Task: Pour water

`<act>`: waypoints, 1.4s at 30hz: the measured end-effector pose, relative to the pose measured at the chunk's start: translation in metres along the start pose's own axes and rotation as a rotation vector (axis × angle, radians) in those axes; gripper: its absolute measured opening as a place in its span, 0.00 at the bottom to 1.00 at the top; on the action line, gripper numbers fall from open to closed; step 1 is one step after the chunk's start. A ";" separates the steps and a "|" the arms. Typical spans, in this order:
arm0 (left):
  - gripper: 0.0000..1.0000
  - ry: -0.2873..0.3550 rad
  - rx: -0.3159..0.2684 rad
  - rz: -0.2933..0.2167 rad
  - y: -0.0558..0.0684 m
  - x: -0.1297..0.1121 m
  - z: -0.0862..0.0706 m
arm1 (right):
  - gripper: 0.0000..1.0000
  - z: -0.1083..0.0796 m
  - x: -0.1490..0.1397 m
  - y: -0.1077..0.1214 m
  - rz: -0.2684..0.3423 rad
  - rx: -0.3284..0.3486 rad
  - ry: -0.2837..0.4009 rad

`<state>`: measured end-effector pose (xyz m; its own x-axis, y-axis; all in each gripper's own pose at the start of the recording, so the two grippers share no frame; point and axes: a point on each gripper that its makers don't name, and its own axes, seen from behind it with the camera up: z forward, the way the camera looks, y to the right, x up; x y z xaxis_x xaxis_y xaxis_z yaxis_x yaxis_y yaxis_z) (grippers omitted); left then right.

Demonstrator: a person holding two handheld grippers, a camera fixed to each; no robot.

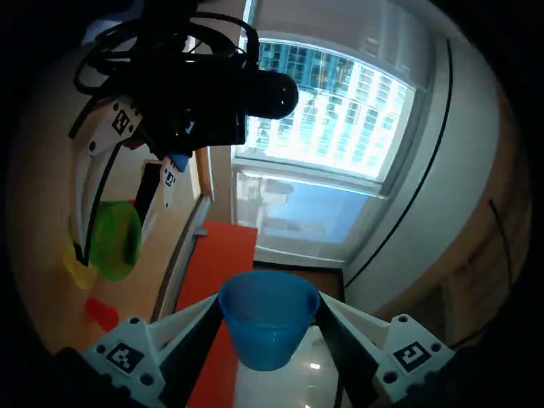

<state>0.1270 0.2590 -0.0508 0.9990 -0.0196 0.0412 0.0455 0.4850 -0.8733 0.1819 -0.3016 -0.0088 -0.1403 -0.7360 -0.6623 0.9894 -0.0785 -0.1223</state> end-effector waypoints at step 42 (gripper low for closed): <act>0.88 -0.008 0.033 0.060 -0.008 0.006 -0.013 | 0.92 -0.012 0.017 -0.005 1.336 0.120 0.066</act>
<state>0.1324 0.2431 -0.0497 0.9998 0.0170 -0.0071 -0.0148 0.5139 -0.8577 0.1741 -0.3053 -0.0284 0.9304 -0.2612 -0.2571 0.3655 0.6087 0.7042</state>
